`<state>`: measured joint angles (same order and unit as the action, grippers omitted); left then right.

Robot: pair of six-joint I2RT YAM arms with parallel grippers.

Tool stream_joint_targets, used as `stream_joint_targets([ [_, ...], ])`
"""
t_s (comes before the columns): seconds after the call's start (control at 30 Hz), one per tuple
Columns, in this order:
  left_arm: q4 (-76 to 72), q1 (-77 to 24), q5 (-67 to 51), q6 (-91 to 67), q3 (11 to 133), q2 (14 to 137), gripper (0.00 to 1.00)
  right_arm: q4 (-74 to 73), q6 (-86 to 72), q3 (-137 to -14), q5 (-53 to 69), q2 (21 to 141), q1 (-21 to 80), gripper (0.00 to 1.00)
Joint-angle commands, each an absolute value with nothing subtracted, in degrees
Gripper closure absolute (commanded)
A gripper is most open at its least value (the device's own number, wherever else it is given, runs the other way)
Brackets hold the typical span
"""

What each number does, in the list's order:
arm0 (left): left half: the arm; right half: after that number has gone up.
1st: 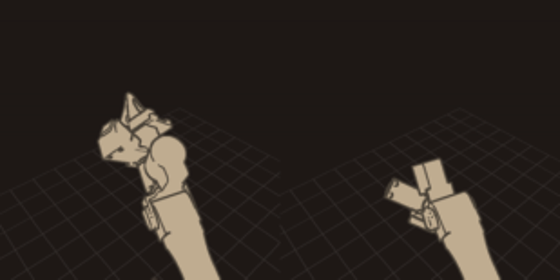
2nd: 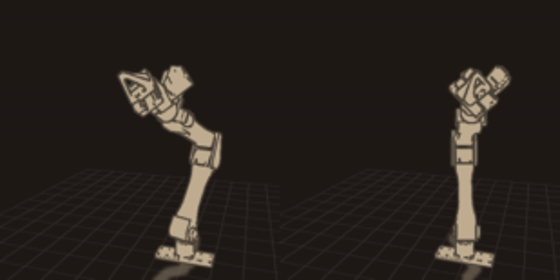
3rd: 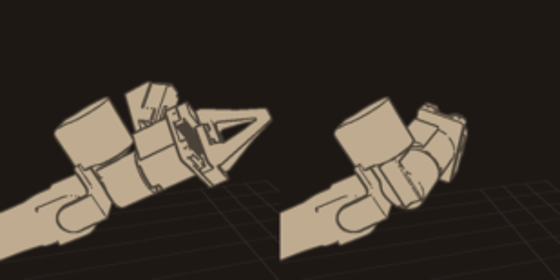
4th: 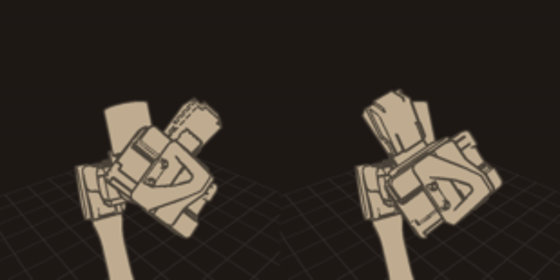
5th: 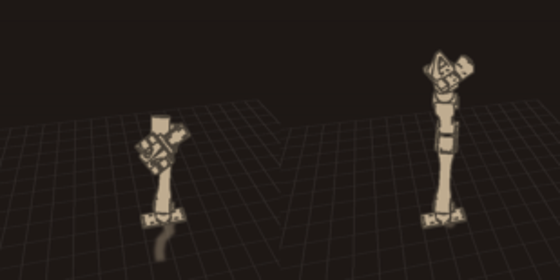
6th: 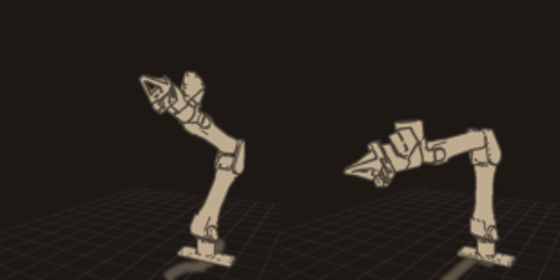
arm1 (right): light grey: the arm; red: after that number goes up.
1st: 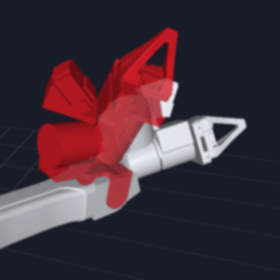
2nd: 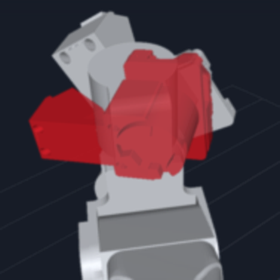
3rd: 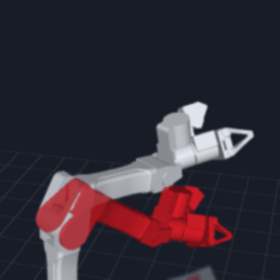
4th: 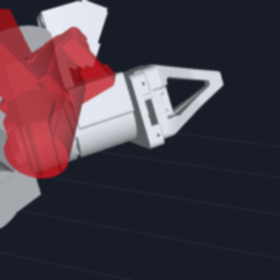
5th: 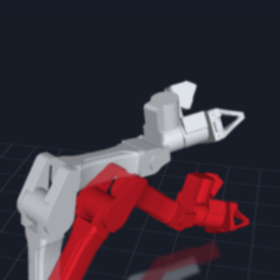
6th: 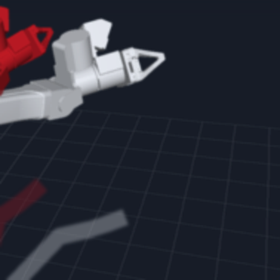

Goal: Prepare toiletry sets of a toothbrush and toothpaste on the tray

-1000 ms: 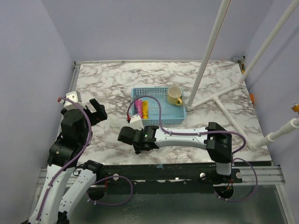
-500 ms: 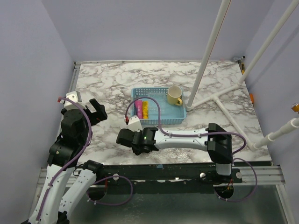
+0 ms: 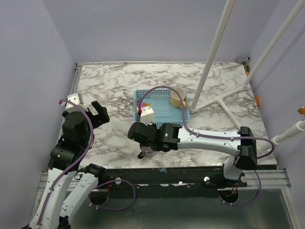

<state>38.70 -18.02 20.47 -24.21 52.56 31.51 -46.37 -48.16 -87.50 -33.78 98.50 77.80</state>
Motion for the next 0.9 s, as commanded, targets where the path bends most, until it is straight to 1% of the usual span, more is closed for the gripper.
stream_joint_targets([
  [0.0,38.1,-18.2,21.7,-24.3,52.0,31.3,0.02,-49.1,-45.5,-87.8,-39.1,95.2,74.8,0.58],
  [0.27,38.0,-18.2,21.4,-24.3,51.9,31.7,0.02,-45.4,-37.9,-87.4,-37.8,93.3,64.1,0.58],
  [0.4,38.0,-18.2,21.3,-24.2,51.9,31.9,0.02,-41.9,-35.3,-87.5,-34.6,94.3,56.5,0.58],
  [0.67,37.8,-18.2,20.8,-24.2,51.9,31.7,0.02,-40.0,-32.2,-94.7,-31.5,102.5,47.9,0.5],
  [0.87,37.8,-18.2,19.5,-24.2,51.9,31.8,0.02,-39.3,-31.9,-99.6,-29.8,108.5,44.0,0.5],
])
